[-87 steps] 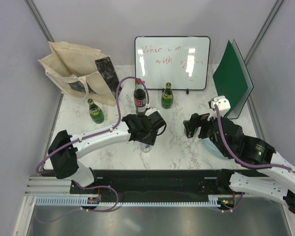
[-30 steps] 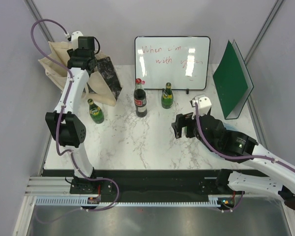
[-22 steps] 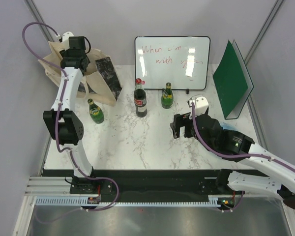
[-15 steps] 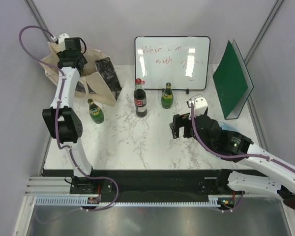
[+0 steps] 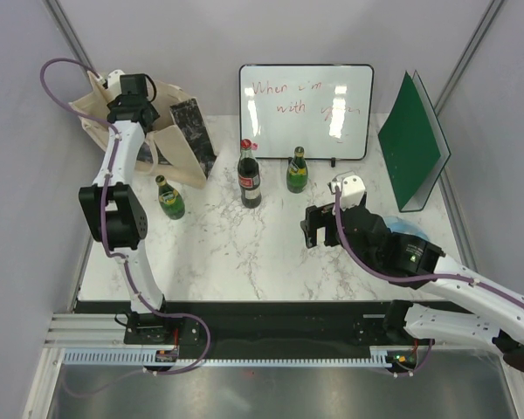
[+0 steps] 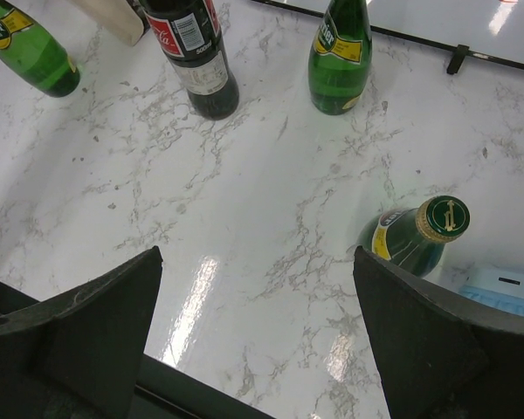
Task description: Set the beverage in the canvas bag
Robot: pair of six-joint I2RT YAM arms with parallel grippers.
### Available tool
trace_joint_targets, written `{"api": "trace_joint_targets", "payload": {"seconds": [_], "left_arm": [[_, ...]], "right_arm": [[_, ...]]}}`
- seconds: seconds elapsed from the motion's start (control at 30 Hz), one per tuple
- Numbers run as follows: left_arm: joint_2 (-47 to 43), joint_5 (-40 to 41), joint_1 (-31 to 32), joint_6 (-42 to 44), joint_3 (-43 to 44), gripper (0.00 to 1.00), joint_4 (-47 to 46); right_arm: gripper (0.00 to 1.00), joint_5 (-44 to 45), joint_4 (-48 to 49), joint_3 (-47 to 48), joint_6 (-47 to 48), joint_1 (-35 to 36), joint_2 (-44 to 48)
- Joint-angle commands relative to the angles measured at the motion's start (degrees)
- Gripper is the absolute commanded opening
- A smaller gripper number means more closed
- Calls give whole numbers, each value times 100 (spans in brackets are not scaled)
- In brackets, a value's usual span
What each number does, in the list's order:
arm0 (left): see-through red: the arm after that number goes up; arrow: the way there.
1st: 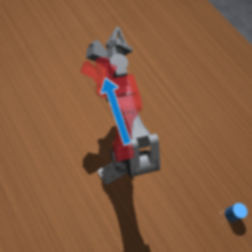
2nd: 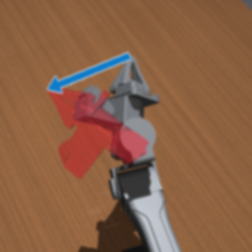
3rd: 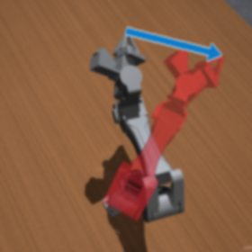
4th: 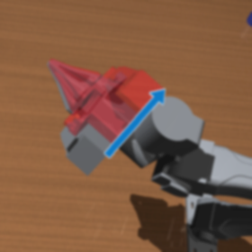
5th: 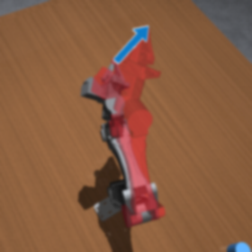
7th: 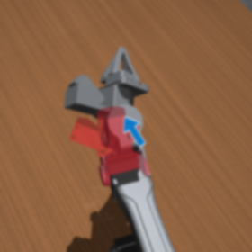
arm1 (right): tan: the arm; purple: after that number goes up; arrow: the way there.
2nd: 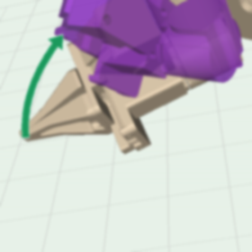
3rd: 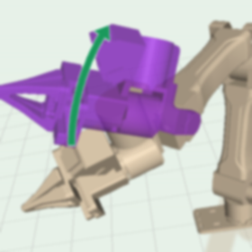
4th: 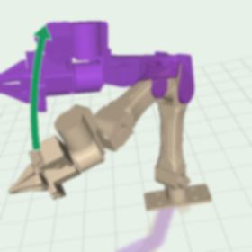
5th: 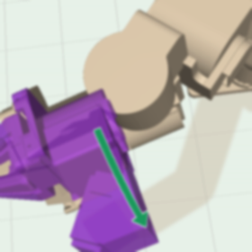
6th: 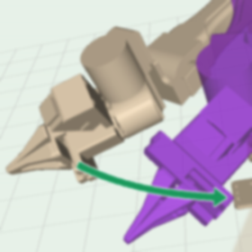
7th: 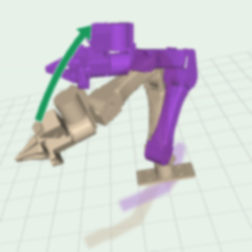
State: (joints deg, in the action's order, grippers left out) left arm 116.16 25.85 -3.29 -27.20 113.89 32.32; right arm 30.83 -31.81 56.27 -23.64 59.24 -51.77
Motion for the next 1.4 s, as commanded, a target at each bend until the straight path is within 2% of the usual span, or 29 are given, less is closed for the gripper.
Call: {"api": "trace_joint_targets", "payload": {"seconds": [0.0,0.57,0.67,0.77,0.8,0.9,1.0,1.17,1.23,1.37], "left_arm": [[21,78,-31,-312,20,2,-709],[469,-291,-40,-435,-270,3,-665],[504,-247,-40,-427,-315,6,-665],[548,-203,-40,-339,-279,21,-665],[557,-194,-40,-312,-253,32,-665],[575,-273,-40,-181,-244,42,-656],[522,-282,-40,-145,-340,51,-639],[460,-387,-40,-84,-349,59,-578],[391,-422,-40,-92,-349,66,-542],[302,-405,-40,-49,-367,70,-516]], "right_arm": [[98,116,237,-64,123,-18,53],[98,169,351,-143,167,-18,62],[98,178,351,-151,167,-18,70],[98,178,351,-187,158,-18,97],[98,178,342,-187,158,-9,114],[98,187,342,-222,114,-18,167],[98,187,342,-257,61,-18,202],[98,143,342,-275,-18,-18,255],[98,134,325,-283,-27,-18,290],[98,143,316,-275,-53,-9,334]]}}
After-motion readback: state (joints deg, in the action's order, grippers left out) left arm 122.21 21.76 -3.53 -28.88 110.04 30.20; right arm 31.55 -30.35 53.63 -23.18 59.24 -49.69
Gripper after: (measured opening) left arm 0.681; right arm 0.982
